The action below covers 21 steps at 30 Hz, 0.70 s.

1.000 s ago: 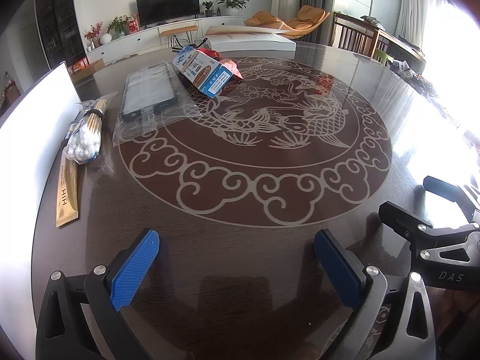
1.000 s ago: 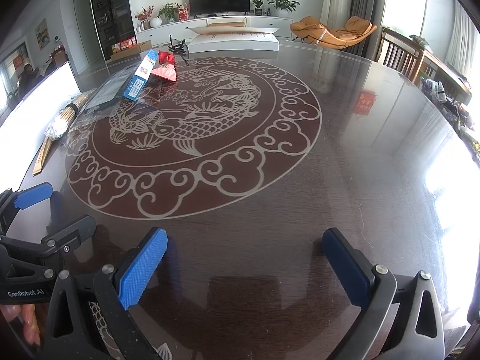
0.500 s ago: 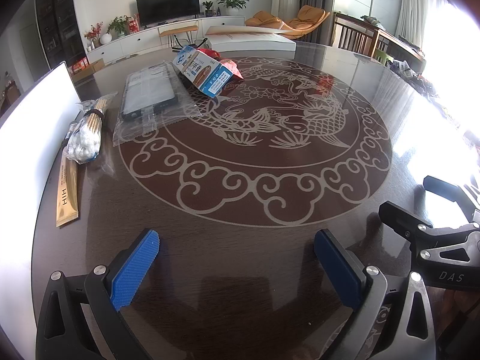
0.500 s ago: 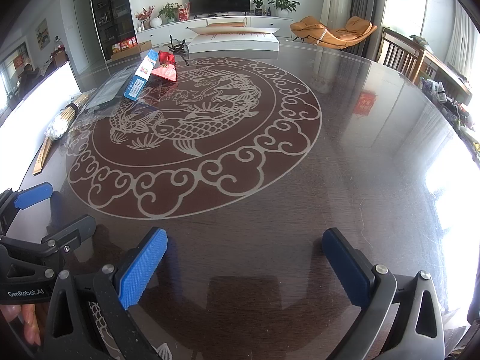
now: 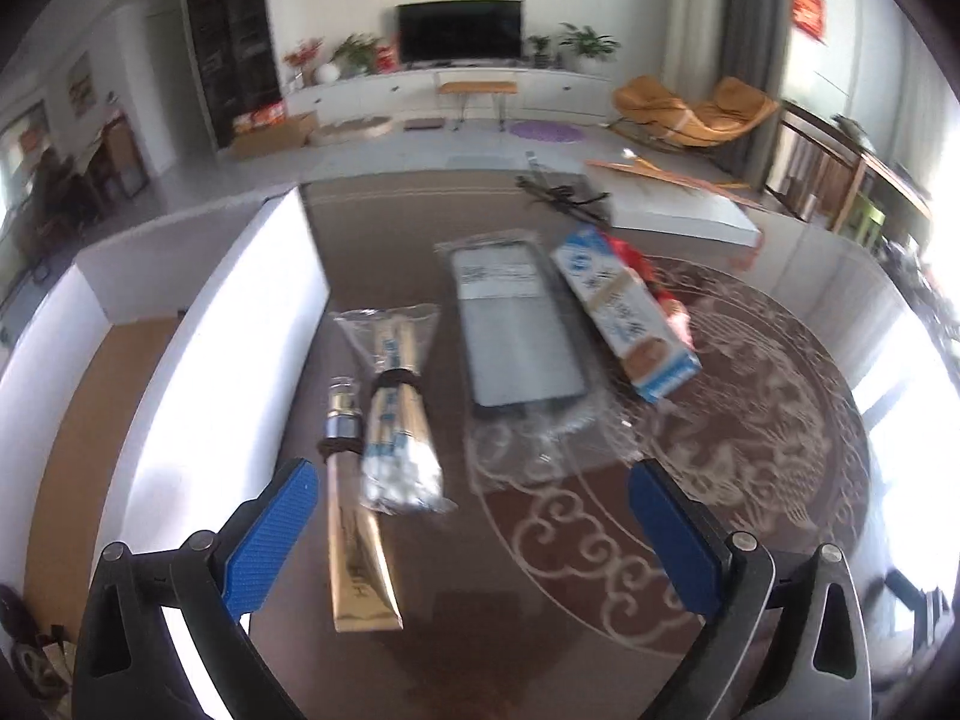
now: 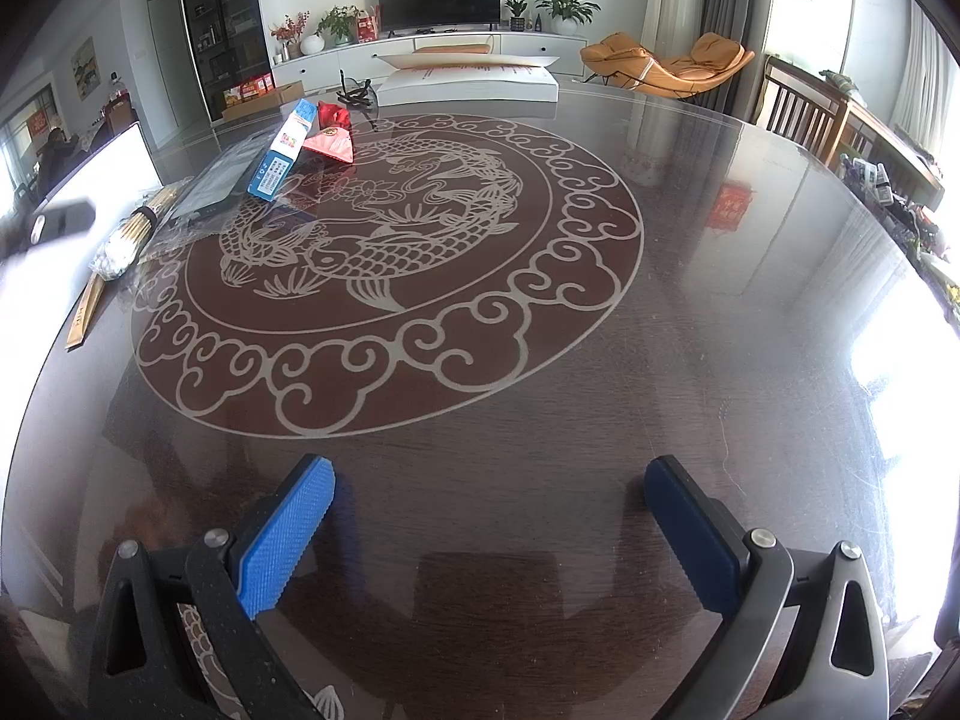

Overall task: Organize objects
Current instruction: 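Lower the left tool over the gold tube and cotton swab bag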

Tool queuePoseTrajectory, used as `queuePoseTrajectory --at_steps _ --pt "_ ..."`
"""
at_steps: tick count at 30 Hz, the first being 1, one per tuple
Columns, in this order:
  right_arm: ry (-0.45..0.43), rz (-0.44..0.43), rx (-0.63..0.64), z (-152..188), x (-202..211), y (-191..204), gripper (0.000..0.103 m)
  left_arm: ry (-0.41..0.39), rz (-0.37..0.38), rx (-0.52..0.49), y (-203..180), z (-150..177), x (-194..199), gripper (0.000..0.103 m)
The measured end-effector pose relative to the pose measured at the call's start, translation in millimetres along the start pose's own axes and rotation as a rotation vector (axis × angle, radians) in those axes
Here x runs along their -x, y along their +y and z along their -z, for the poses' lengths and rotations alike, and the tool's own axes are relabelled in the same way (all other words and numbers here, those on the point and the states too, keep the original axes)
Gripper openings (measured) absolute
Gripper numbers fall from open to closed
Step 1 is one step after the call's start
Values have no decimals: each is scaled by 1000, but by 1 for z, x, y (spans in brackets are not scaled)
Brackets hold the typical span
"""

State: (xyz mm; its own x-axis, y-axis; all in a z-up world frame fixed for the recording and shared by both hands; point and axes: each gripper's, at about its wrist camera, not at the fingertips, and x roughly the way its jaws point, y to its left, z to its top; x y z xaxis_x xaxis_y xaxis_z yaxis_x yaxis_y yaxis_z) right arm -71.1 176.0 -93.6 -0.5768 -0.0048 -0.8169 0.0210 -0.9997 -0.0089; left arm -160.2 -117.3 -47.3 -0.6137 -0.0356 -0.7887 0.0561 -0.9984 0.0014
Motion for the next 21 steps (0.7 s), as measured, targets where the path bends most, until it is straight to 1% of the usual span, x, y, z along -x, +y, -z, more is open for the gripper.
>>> queuePoseTrajectory --at_steps 2,4,8,10,12,13,15,18,19,21 --pt "0 -1 0 0 0 -1 103 42 -32 70 15 -7 -24 103" --pt "-1 0 0 0 0 0 103 76 -54 106 22 -9 -44 103" --pt "-1 0 0 0 0 0 103 88 -93 130 24 -7 -63 103" --pt "-1 0 0 0 0 0 103 101 -90 154 25 -5 -72 103" --pt "-1 0 0 0 0 0 103 135 -70 190 29 -4 -87 103" --pt "-1 0 0 0 0 0 103 136 -73 197 28 -3 -89 103" --pt "-1 0 0 0 0 0 103 126 -88 169 20 -7 -87 103" --pt "-1 0 0 0 0 0 103 101 -78 146 15 -8 -79 103" --pt "-1 0 1 0 0 0 103 85 -81 132 13 -7 -75 99" --pt "-1 0 0 0 -1 0 103 38 -74 99 10 -3 -63 69"
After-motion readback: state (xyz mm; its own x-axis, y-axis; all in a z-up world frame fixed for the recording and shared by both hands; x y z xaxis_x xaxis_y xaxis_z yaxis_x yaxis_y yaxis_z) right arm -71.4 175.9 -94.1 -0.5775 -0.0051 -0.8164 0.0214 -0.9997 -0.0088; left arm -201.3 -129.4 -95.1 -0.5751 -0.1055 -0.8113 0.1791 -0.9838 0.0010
